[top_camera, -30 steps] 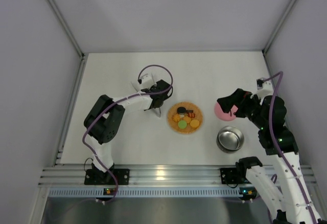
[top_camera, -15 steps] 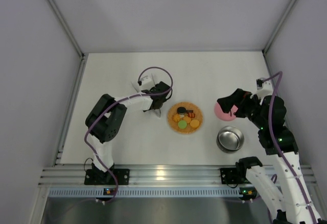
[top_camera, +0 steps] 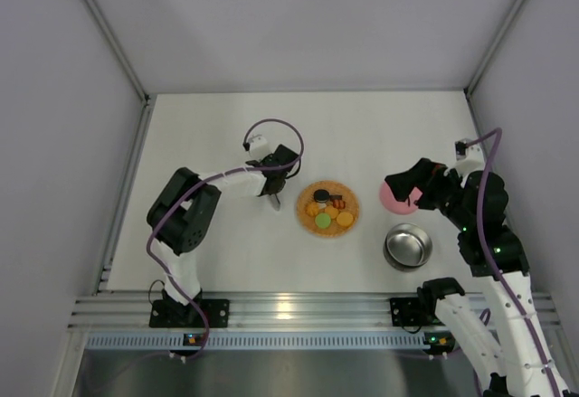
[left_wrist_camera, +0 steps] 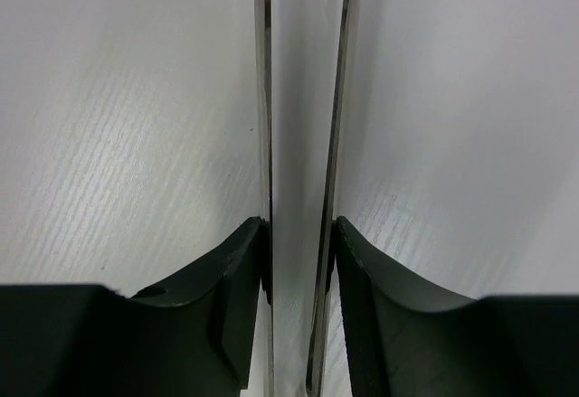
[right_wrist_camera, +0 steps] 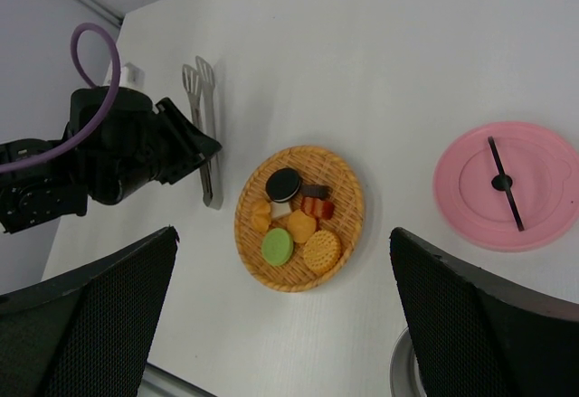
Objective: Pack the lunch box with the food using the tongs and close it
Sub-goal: Pick up the clamp at the center of the board.
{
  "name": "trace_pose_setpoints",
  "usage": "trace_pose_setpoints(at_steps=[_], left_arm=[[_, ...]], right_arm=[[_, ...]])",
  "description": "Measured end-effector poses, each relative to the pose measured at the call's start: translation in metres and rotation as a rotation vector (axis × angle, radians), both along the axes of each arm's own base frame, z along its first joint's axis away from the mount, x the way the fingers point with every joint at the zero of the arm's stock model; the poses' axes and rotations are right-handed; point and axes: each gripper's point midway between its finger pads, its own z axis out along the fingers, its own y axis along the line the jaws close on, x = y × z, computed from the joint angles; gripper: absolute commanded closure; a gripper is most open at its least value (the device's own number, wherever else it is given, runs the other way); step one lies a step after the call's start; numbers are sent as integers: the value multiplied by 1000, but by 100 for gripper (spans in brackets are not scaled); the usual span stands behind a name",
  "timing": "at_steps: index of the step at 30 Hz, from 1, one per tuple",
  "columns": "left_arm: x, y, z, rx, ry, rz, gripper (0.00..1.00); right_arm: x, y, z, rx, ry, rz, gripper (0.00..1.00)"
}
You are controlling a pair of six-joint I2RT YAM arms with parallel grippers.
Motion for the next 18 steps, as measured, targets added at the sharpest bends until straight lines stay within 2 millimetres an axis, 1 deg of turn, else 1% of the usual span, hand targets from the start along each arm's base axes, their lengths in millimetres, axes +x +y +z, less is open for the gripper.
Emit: trace_pose_setpoints(at_steps=[3, 6, 8, 14, 16, 18], left_arm=[[-6, 0, 4, 8, 25, -38, 61], [-11, 2, 18, 22, 35, -75, 62], [-14, 4, 33, 24, 25, -96, 62], [-27, 14, 87, 12, -40, -148, 61], [-33, 18, 100, 9, -55, -167, 60], [-41, 22, 108, 9, -55, -186, 59]], right_arm=[[0, 0, 0, 0, -1, -1, 1], [0, 0, 0, 0, 0, -3, 1], [0, 0, 0, 0, 0, -3, 0], [0, 0, -1, 1, 2, -4, 0], [0, 0, -1, 1, 2, -4, 1], [1, 0, -4, 1, 9, -4, 1]])
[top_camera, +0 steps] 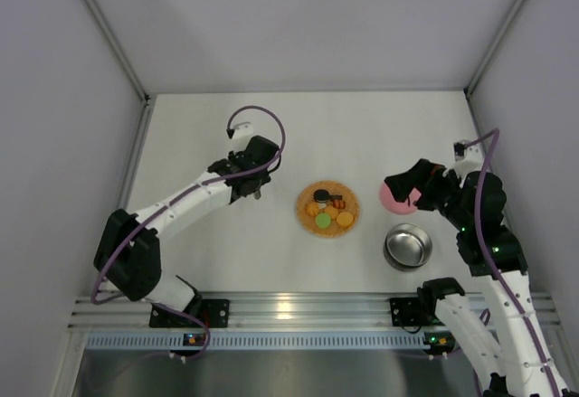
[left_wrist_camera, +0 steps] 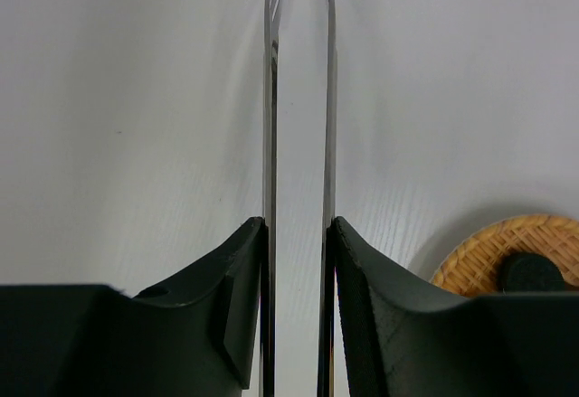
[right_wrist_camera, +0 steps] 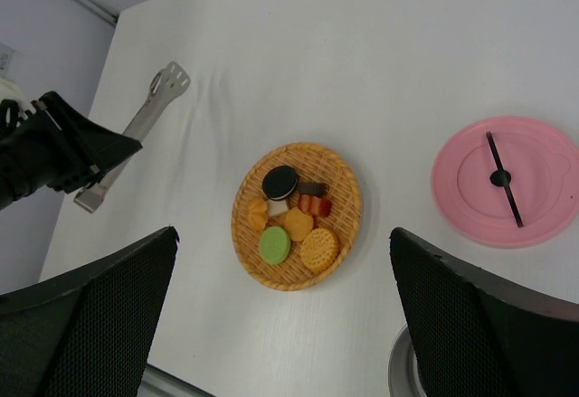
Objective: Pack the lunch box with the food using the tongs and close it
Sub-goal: Pick up the clamp at the center of the board.
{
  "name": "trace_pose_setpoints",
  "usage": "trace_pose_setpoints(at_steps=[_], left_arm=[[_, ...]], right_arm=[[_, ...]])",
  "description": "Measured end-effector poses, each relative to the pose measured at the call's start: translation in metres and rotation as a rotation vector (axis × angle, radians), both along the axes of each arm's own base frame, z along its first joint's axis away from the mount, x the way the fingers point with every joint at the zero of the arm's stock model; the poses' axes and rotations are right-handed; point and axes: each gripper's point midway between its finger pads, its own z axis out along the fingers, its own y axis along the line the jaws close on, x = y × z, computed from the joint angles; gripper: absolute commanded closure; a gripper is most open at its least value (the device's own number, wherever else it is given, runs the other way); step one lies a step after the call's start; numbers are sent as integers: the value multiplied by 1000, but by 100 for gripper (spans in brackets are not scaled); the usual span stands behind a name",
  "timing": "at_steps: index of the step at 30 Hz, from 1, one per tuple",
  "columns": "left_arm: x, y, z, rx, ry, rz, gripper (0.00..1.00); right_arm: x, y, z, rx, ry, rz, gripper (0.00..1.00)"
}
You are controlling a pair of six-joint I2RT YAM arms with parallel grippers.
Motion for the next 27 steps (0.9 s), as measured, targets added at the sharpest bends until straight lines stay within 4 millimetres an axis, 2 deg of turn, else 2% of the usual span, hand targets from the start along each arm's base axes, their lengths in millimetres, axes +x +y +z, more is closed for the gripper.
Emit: trace_pose_setpoints(at_steps=[5, 12, 20, 27], left_arm=[[-20, 6, 13, 10, 29, -76, 59], [-51, 2, 33, 11, 66, -246, 59], [-93, -15, 48, -18, 109, -471, 58], [-121, -30, 63, -67, 104, -625, 55]], right_arm=[[1, -1, -5, -1, 13, -6, 0], [3, -5, -6, -10, 13, -29, 1], [4, -8, -7, -21, 13, -43, 0], [4, -8, -7, -23, 14, -47, 1]])
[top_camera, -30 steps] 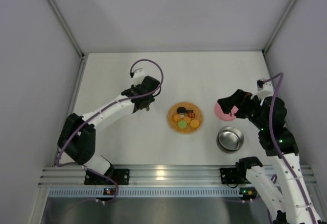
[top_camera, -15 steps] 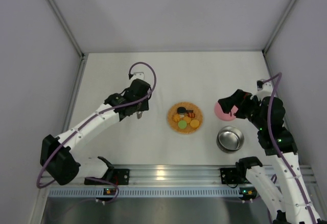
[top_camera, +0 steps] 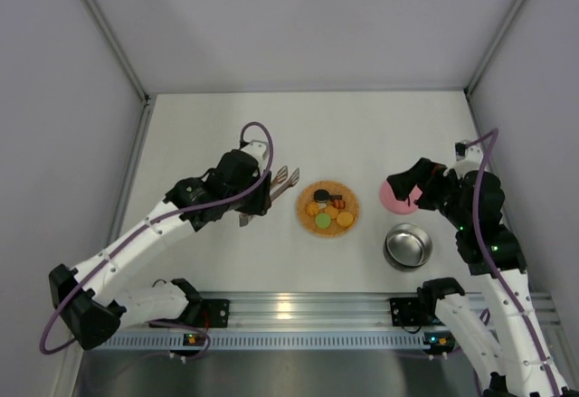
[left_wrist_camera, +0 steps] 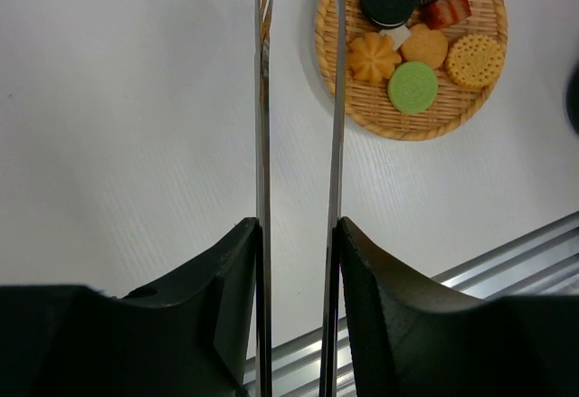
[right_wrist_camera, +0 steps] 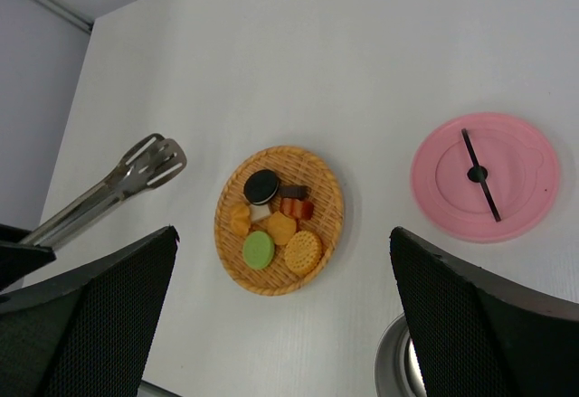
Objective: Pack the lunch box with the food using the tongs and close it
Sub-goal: Pick up the clamp at the center of the board, then pick up the fake food from the plate.
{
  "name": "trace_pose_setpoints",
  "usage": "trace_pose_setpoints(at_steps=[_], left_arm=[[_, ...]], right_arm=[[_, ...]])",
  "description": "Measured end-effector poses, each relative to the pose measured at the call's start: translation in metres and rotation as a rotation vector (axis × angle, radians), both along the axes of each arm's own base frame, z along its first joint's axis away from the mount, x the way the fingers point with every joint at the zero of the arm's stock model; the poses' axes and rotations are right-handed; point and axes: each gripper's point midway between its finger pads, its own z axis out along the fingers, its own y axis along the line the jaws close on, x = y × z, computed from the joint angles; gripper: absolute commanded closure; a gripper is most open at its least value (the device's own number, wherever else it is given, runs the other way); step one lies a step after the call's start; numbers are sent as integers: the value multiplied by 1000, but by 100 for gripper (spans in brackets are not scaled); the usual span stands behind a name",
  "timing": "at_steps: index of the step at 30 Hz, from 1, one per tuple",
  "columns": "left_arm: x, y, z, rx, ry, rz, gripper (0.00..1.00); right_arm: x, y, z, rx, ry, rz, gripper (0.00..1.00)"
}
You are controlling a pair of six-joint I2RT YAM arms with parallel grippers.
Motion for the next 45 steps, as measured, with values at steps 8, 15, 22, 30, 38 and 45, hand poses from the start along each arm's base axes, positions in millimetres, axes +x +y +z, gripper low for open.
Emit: trace_pose_setpoints(at_steps=[8, 15, 22, 30, 38, 45], left_arm=[[-31, -28, -3, -8, 25, -162, 51], [-40, -32, -17, 10, 60, -196, 51], [-45, -33, -38, 50, 101, -211, 50], [-46, -40, -51, 71, 118, -230, 50], [-41, -44, -53, 73, 109, -224, 51], [-39, -44, -58, 88, 113, -218, 52]], right_arm=[[1, -1, -2, -3, 7, -4, 1], [1, -1, -1, -4, 7, -6, 0], [1, -1, -2, -5, 12, -8, 1], [0, -1, -2, -4, 10, -7, 1], [-1, -2, 0, -3, 2, -7, 1], [-2, -2, 0, -2, 0, -7, 1]])
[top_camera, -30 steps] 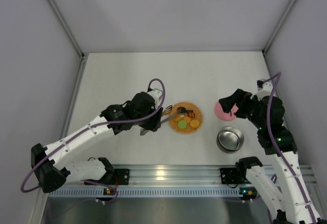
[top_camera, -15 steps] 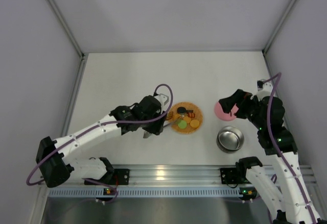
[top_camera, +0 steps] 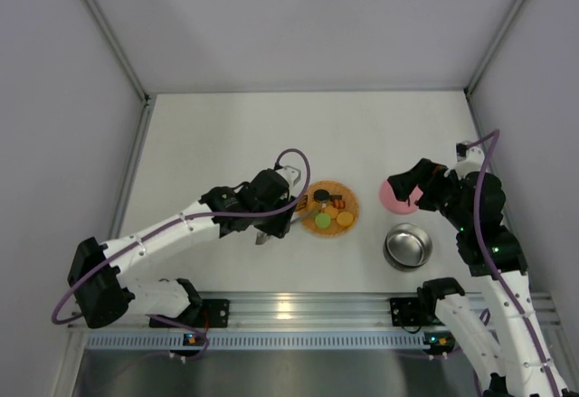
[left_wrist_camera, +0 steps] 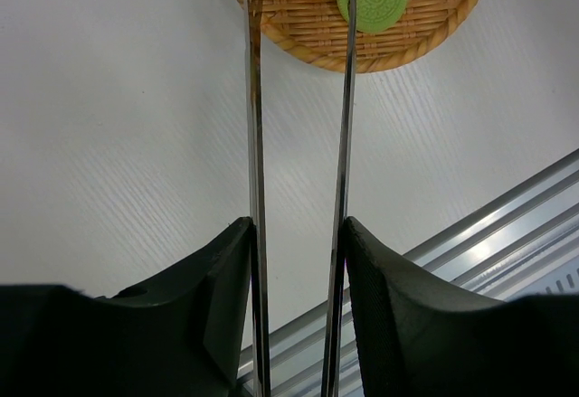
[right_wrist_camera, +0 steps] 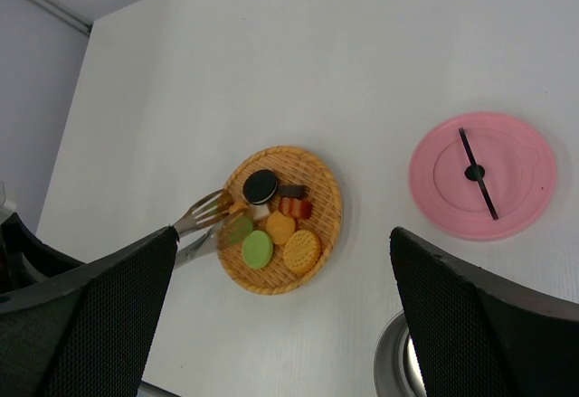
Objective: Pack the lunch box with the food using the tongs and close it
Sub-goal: Pick up the fake food from the plate.
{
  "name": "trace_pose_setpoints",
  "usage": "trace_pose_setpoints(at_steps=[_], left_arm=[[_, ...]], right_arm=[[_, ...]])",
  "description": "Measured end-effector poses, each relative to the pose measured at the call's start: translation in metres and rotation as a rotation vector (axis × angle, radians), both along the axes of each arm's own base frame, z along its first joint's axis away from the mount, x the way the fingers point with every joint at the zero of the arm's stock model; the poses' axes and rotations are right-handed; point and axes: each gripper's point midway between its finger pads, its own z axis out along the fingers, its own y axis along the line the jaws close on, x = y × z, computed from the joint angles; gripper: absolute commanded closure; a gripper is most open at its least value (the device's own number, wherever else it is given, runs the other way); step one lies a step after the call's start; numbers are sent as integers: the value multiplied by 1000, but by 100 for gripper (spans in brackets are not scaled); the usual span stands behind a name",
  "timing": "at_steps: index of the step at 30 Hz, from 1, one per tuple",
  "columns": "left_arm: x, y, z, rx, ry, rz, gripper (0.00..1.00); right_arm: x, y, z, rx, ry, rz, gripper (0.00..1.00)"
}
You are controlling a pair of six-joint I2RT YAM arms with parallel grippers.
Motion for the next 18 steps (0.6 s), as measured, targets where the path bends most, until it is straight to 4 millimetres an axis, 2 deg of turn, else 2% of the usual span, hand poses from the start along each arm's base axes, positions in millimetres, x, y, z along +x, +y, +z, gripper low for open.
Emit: trace_pose_setpoints(at_steps=[6, 18], left_arm=[[1, 1, 0, 5, -5, 5, 55], [1, 1, 0, 6, -6, 6, 67]], right_arm=[[0, 0, 0, 0, 0, 0, 0], [0, 0, 0, 0, 0, 0, 1]])
